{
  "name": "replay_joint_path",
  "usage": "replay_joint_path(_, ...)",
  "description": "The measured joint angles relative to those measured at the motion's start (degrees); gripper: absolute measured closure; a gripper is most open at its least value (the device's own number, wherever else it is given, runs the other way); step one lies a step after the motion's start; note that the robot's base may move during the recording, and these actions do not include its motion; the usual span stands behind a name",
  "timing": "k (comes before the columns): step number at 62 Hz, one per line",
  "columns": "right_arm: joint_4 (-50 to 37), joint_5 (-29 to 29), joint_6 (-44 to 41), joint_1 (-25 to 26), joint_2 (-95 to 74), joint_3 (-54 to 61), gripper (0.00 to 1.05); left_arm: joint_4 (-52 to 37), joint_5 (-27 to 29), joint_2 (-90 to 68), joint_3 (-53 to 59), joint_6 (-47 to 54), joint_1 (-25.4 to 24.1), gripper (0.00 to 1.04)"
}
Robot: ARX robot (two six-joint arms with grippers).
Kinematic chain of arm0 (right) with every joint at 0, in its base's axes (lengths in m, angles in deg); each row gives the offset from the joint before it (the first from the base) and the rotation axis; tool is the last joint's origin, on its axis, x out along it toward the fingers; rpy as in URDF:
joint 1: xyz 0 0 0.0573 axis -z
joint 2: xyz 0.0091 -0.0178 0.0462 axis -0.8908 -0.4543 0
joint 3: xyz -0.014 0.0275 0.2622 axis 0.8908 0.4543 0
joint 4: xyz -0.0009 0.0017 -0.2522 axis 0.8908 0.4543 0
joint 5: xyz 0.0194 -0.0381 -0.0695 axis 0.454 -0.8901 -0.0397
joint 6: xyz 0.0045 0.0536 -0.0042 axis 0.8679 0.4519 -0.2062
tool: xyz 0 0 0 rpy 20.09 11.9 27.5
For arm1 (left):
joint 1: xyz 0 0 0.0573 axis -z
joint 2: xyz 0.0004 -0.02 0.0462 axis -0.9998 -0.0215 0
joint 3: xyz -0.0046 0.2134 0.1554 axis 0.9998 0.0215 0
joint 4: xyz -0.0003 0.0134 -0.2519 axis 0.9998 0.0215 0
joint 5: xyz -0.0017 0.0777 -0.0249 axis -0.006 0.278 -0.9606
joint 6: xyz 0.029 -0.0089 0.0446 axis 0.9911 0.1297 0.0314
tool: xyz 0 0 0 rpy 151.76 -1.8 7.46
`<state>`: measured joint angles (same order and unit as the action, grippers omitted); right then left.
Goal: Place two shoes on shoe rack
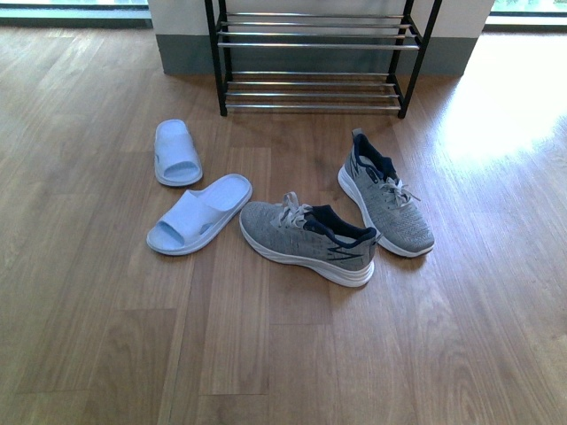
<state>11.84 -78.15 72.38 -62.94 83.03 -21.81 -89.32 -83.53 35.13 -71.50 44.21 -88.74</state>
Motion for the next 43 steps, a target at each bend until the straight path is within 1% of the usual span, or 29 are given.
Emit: replay_joint_path(43,0.0,0.0,0.0,0.0,0.0,0.0,0.09,0.0,0.0,0.0,0.0,0.0,0.0,0.09)
